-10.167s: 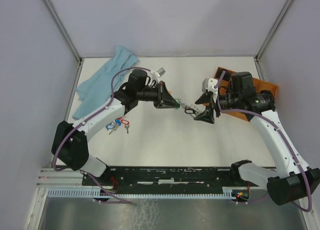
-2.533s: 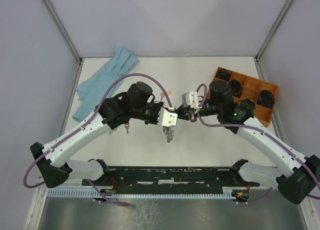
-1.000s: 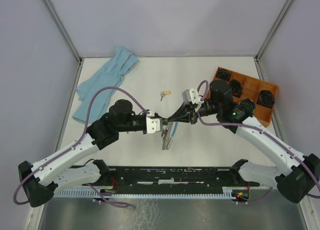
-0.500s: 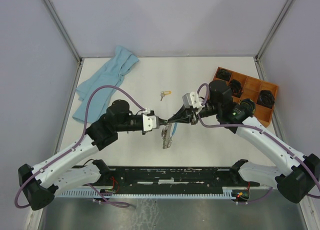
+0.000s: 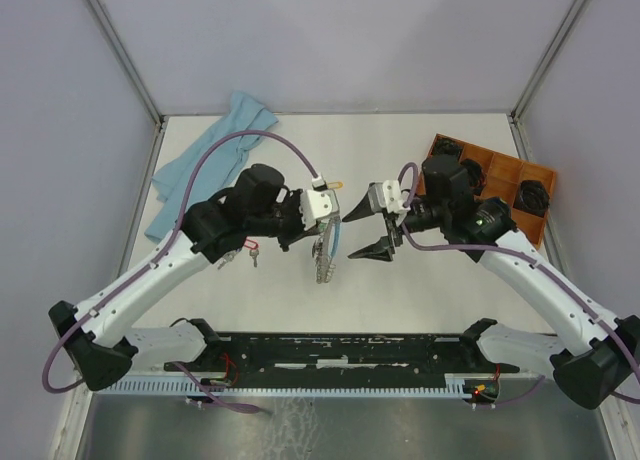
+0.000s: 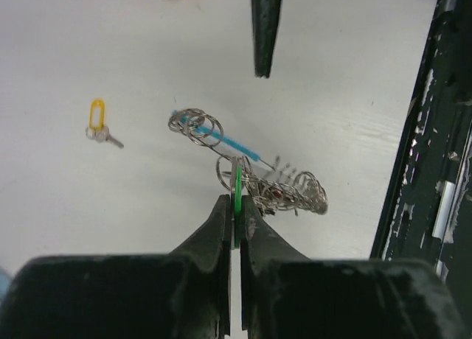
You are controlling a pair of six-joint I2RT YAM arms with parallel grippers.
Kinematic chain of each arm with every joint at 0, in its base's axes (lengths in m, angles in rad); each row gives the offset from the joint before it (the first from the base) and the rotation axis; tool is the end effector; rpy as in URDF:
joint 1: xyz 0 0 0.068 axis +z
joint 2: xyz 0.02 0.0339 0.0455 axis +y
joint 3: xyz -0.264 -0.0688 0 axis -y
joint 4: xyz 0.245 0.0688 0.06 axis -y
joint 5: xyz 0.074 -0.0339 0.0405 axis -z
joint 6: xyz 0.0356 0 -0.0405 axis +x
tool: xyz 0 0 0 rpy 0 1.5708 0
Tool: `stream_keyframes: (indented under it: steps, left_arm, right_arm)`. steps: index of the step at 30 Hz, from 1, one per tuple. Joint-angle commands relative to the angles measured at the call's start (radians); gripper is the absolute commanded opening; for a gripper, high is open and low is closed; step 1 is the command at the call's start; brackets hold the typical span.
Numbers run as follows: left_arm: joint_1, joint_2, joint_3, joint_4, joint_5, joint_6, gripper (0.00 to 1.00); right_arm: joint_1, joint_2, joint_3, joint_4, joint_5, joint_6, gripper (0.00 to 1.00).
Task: Remove the keys from the keyring
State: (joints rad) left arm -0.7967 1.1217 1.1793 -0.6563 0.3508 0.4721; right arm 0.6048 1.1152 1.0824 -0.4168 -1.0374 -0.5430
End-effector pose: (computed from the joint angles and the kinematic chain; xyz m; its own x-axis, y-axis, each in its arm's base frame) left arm 0.1557 -0.1768 0.3648 0.0447 0.5651 -0.8238 0.9540 0.2206 0.2032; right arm 0.1748 0.1581 0.3625 0.1729 -0.1999 -0.9644 -0.9784 -0.1471 -0.1450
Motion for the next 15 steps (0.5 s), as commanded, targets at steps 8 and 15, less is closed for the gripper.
stream_keyframes:
  steps: [8,15]
  left_arm:
    - [-0.004,0.157,0.339,-0.446,-0.064,-0.180,0.03]
    - [-0.003,0.159,0.367,-0.444,0.080,-0.144,0.03]
  right_arm:
    - [-0.043,0.060,-0.210,0.768,-0.038,0.616,0.79]
    - [-0.017,0.102,-0.268,0.988,-0.048,0.781,0.79]
